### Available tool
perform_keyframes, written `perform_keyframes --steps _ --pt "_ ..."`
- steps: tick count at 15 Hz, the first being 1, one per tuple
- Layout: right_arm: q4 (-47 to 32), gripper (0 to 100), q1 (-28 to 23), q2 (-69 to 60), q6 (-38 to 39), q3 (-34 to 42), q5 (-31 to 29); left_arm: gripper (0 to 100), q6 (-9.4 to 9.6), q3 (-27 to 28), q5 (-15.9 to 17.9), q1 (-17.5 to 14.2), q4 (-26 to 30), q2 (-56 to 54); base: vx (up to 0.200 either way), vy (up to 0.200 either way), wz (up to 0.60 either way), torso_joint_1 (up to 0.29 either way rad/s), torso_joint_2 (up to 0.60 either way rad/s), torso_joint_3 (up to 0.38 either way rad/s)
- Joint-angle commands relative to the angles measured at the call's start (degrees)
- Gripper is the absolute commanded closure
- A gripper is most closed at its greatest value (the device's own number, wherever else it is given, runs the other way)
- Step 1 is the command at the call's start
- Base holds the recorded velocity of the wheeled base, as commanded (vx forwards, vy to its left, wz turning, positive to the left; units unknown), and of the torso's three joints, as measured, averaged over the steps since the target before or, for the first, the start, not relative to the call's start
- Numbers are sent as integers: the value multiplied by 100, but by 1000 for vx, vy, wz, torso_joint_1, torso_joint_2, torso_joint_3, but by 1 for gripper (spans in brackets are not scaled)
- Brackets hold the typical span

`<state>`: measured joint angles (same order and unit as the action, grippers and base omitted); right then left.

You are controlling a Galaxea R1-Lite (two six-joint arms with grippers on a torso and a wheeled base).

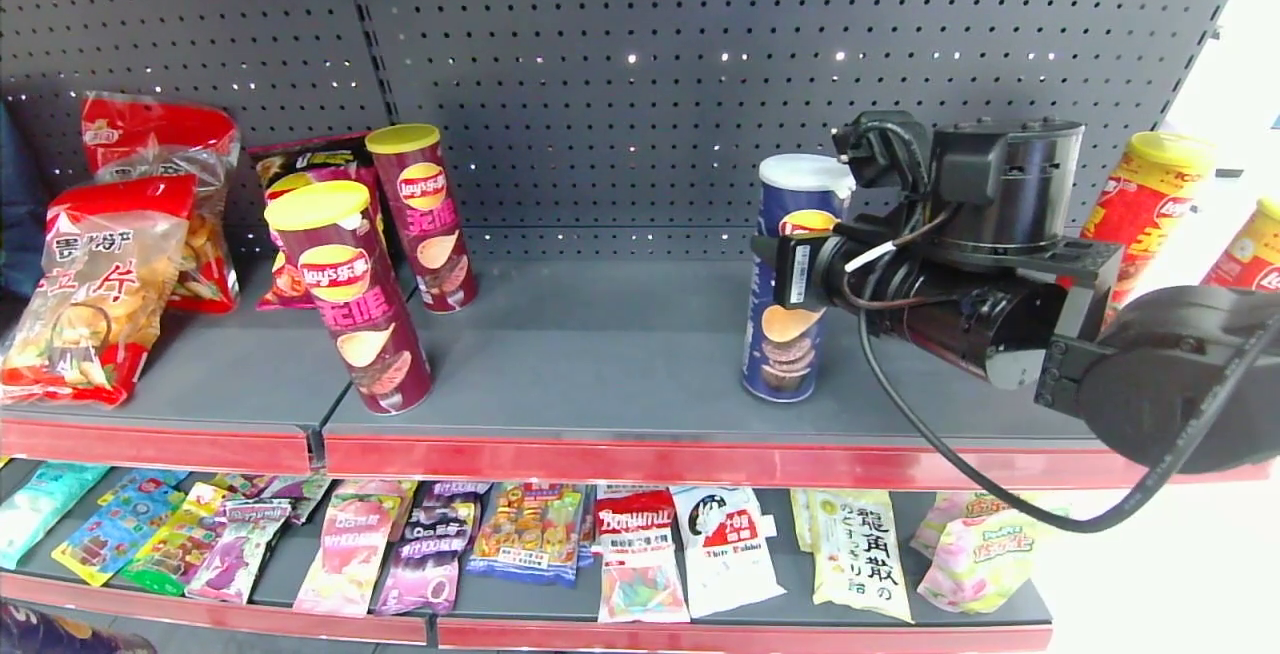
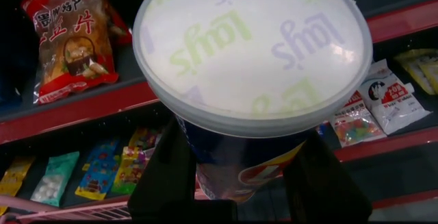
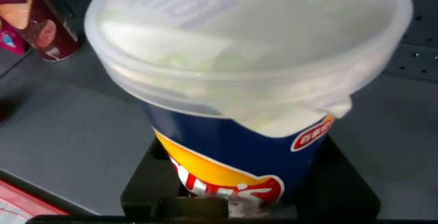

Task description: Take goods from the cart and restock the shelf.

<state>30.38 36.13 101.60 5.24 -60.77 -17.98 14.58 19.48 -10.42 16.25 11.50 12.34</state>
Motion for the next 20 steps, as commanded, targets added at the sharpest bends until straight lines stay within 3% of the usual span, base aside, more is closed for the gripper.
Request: perform_keyframes --steps 1,20 --pt "3 100 69 -26 56 13 -100 100 1 -14 -4 1 2 -30 0 0 0 0 0 0" --pt "29 100 518 -166 434 522 -549 100 1 -76 -12 -8 2 -91 0 0 0 0 0 0"
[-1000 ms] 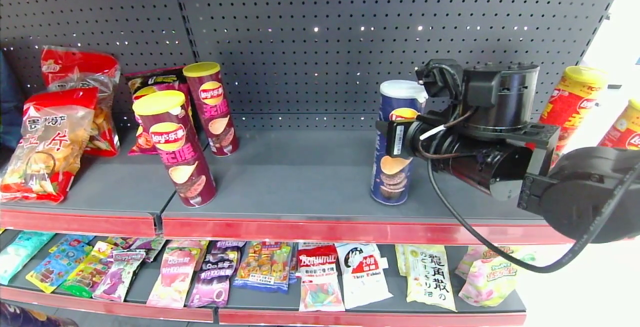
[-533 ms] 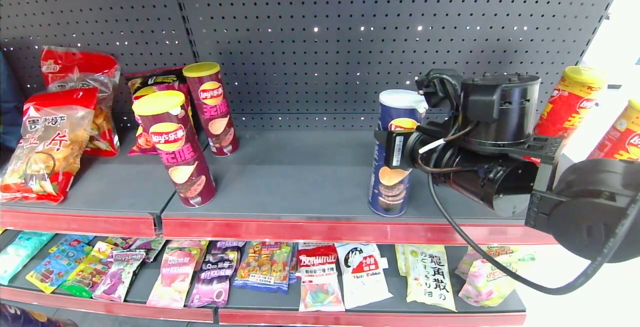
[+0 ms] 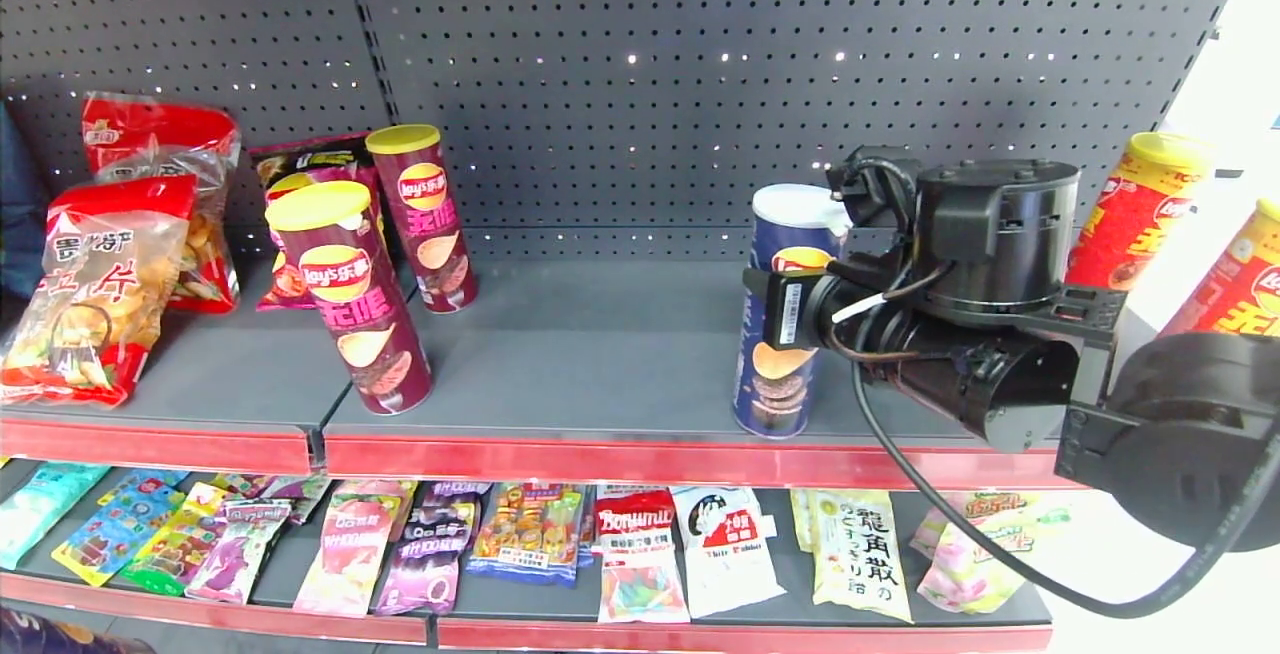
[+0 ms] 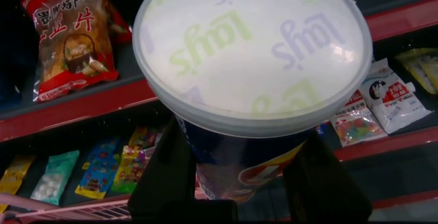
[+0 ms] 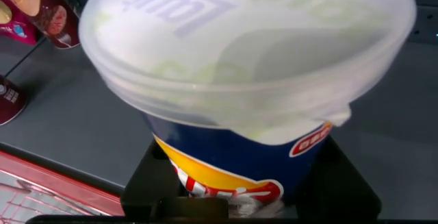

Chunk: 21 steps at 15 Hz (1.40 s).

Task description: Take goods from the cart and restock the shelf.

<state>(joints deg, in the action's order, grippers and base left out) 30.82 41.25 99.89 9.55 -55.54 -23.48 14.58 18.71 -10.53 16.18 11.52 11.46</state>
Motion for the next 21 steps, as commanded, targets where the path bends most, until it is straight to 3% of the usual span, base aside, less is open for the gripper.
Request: perform_keyframes --steps 1,16,17,21 --pt "21 100 6 4 -5 8 -8 100 1 -8 -1 8 -1 5 0 0 0 0 0 0" --pt "179 100 181 -5 -102 70 -254 100 1 -43 7 8 -1 -3 0 0 0 0 0 0" --pt "258 0 190 4 -102 87 -262 100 1 -69 7 -1 -1 -3 0 0 0 0 0 0" --pt "258 0 190 -22 -111 78 -262 100 1 -87 -1 -1 -1 -109 0 0 0 0 0 0"
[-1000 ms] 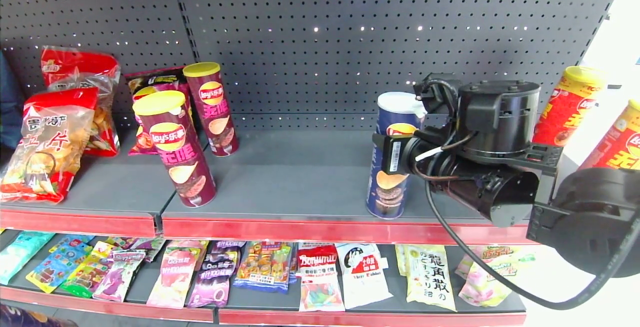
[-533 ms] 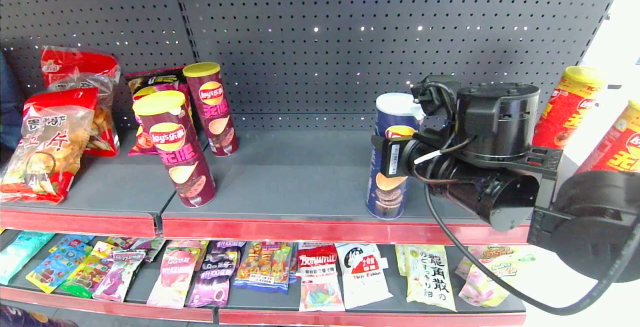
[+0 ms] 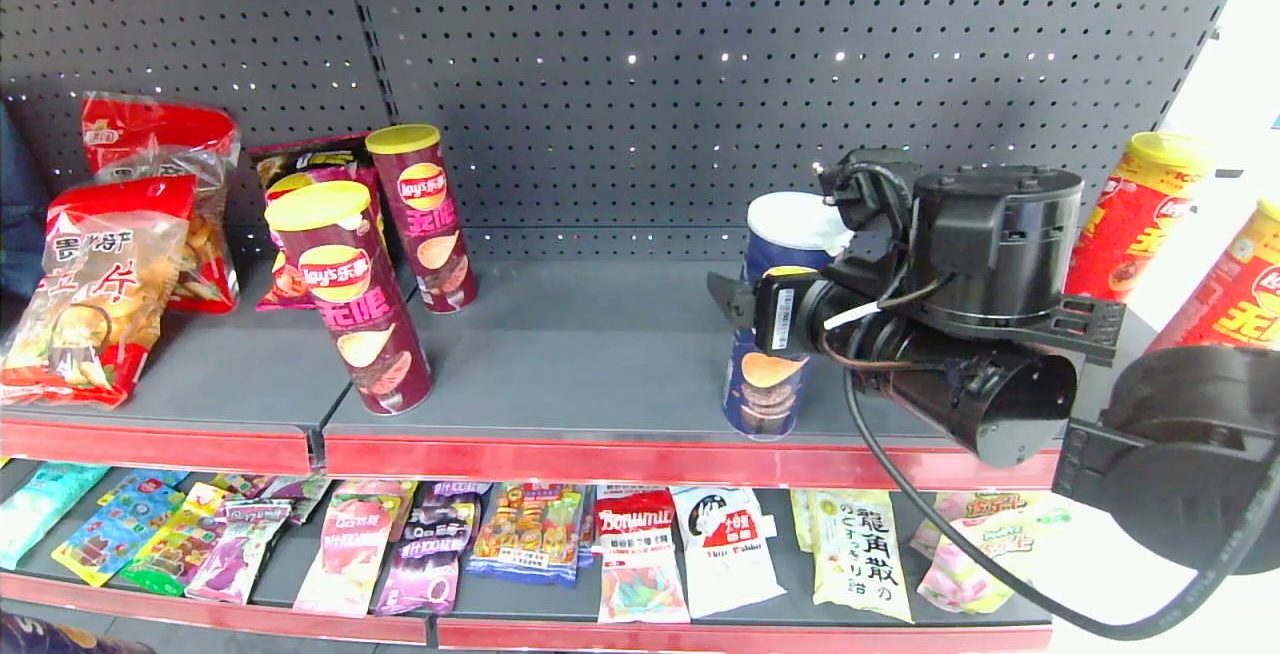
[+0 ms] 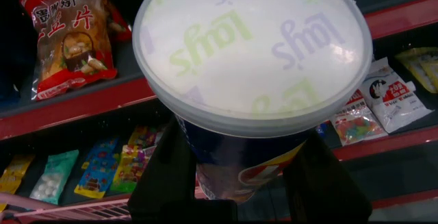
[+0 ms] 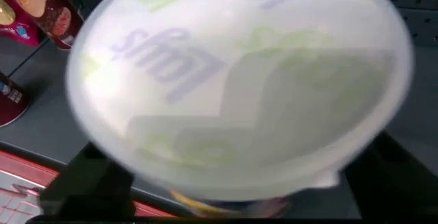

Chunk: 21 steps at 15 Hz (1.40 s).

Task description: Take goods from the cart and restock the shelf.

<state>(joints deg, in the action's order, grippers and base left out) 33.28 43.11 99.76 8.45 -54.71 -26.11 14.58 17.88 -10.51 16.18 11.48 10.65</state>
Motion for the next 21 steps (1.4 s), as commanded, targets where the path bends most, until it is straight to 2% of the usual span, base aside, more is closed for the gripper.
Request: perform_keyframes --steps 1,4,8,13,15,17,19,20,21 --pt "12 0 14 -70 -10 4 1 100 1 -4 -4 -1 3 -28 0 0 0 0 0 0" --pt "12 0 22 -202 -27 136 -8 100 1 -4 -4 -1 3 -28 0 0 0 0 0 0" --pt "12 0 304 -791 -89 813 -17 100 1 -13 5 8 3 -20 0 0 0 0 0 0" --pt "12 0 383 -1424 -107 1411 10 100 1 -4 5 8 3 16 0 0 0 0 0 0" --pt "12 0 365 -2074 -326 2166 212 100 1 -4 5 8 3 42 0 0 0 0 0 0" --pt "3 0 330 -2936 -722 2685 827 100 1 -31 40 8 3 42 0 0 0 0 0 0" --pt "-50 0 66 -3621 -1056 3160 1108 100 1 -39 49 8 3 68 0 0 0 0 0 0" --pt "-50 0 -417 -3920 -1126 3423 1108 100 1 22 -30 -1 3 95 0 0 0 0 0 0" --pt "-59 0 -1296 -4192 -1135 3705 1143 100 1 128 -250 -88 -6 191 0 0 0 0 0 0"
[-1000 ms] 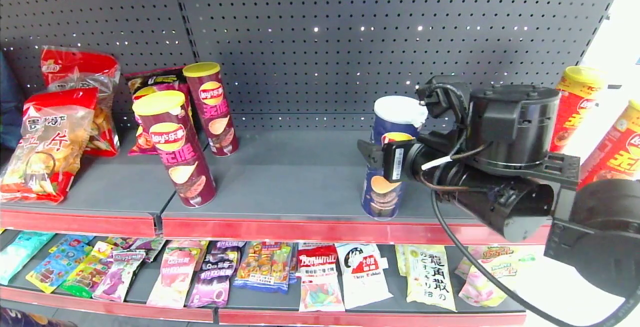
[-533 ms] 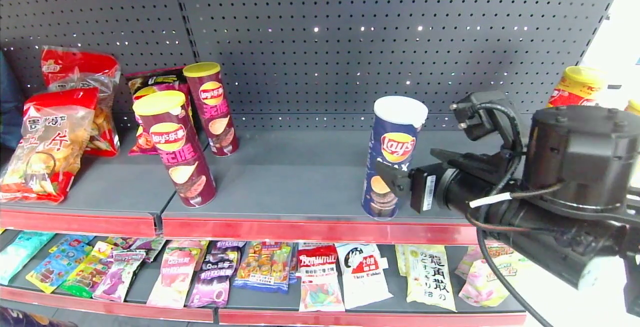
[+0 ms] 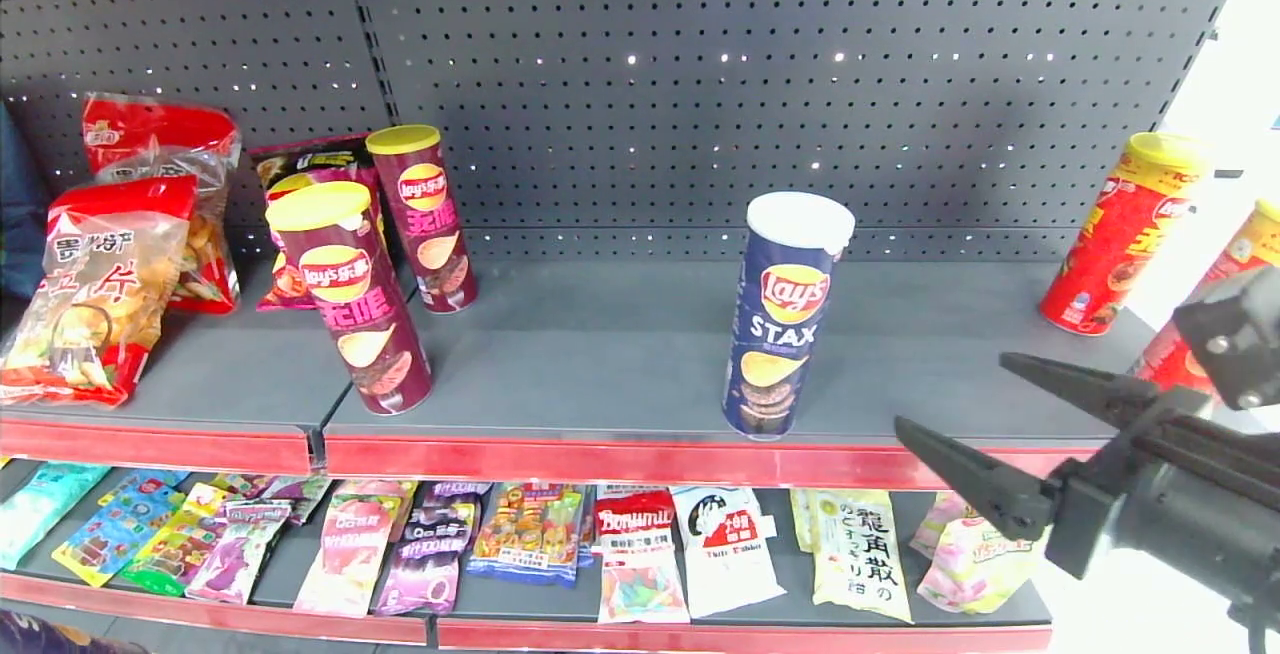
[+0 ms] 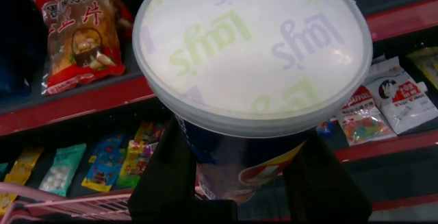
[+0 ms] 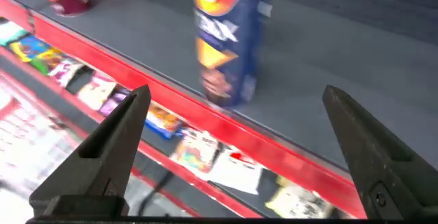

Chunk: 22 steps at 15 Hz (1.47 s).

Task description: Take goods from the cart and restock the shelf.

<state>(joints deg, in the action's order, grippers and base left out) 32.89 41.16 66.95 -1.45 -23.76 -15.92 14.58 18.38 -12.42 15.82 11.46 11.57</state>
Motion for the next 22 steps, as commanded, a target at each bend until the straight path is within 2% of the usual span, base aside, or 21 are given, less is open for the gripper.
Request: perform_keyframes --steps 1,3,4,5,6,7,8,9,12,13,16,19,22 --pt "-28 0 -1690 -1070 -145 803 326 100 1 192 -164 -88 -3 205 0 0 0 0 0 0" --pt "-134 0 -2885 -1641 -488 1075 1188 100 1 631 -190 -79 -3 592 0 0 0 0 0 0" --pt "-520 0 -3553 -2116 -804 1119 1416 100 1 860 -190 -79 -3 829 0 0 0 0 0 0" --pt "-556 0 -3588 -2134 -813 1119 1425 100 1 869 -190 -79 -3 838 0 0 0 0 0 0" --pt "-1285 0 -4028 -2661 -831 1058 1531 100 -43 921 -164 -79 -21 1005 0 0 0 0 0 0" --pt "-1769 0 -4151 -3136 -681 1040 1522 100 -61 860 -120 -79 -30 979 0 0 0 0 0 0" --pt "-2059 0 -4151 -3496 -505 1154 1522 100 -87 825 -129 -79 -30 935 0 0 0 0 0 0" --pt "-2287 0 -4151 -3865 -488 1286 1504 100 -210 825 -129 -79 -30 865 0 0 0 0 0 0" --pt "-4168 0 -4098 -5078 -699 970 1531 100 -271 834 -94 -53 -12 689 0 0 0 0 0 0" --pt "-4519 0 -4089 -5359 -839 952 1522 100 -289 807 -76 -18 -12 662 0 0 0 0 0 0" --pt "-4607 0 -4098 -5667 -1077 1005 1355 100 -289 640 56 -18 5 460 0 0 0 0 0 0" --pt "-4599 0 -4098 -5667 -1094 996 1100 100 -289 596 64 -18 5 408 0 0 0 0 0 0" --pt "-4599 0 -4098 -5667 -1121 1014 1100 100 -289 596 64 -27 5 399 0 0 0 0 0 0"
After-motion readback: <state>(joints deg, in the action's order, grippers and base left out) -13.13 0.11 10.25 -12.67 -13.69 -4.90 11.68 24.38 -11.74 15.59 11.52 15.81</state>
